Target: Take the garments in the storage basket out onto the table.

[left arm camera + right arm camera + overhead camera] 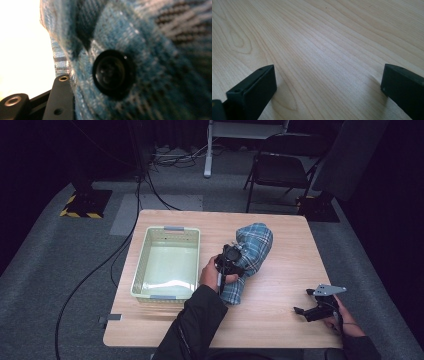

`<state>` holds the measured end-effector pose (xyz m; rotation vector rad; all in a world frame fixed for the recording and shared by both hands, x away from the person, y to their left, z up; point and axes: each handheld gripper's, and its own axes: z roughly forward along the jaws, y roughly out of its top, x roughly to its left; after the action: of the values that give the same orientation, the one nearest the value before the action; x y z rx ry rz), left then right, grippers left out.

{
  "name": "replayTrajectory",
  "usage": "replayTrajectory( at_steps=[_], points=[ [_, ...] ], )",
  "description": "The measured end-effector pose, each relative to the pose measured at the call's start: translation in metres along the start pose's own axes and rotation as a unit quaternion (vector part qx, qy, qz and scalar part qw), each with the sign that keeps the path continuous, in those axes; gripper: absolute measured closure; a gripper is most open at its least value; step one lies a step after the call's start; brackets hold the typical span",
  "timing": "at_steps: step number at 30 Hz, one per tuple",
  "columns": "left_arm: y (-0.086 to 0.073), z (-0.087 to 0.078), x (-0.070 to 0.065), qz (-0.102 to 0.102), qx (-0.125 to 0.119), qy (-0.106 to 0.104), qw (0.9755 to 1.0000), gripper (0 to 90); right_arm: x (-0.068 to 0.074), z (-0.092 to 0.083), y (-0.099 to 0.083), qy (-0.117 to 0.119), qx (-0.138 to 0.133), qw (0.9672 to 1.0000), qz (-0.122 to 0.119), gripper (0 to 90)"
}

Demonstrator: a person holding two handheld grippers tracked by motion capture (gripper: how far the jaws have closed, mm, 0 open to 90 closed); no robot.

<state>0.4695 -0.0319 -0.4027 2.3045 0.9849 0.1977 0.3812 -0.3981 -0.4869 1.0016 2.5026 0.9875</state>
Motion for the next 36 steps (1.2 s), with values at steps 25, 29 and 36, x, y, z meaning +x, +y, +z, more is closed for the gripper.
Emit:
replayTrajectory(
  at_steps=[25,29,36],
  points=[
    [-0.008,0.027,-0.012,-0.004,0.015,-0.010,0.9998,47.0,0.000,0.000,0.000,0.000,0.000,1.0000,0.000,0.1],
    [-0.009,0.031,-0.014,-0.001,0.018,-0.012,0.9998,47.0,0.000,0.000,0.000,0.000,0.000,1.0000,0.000,0.2],
    [-0.010,0.036,-0.017,-0.002,0.019,-0.013,0.9997,46.5,0.000,0.000,0.000,0.000,0.000,1.0000,0.000,0.1]
  ],
)
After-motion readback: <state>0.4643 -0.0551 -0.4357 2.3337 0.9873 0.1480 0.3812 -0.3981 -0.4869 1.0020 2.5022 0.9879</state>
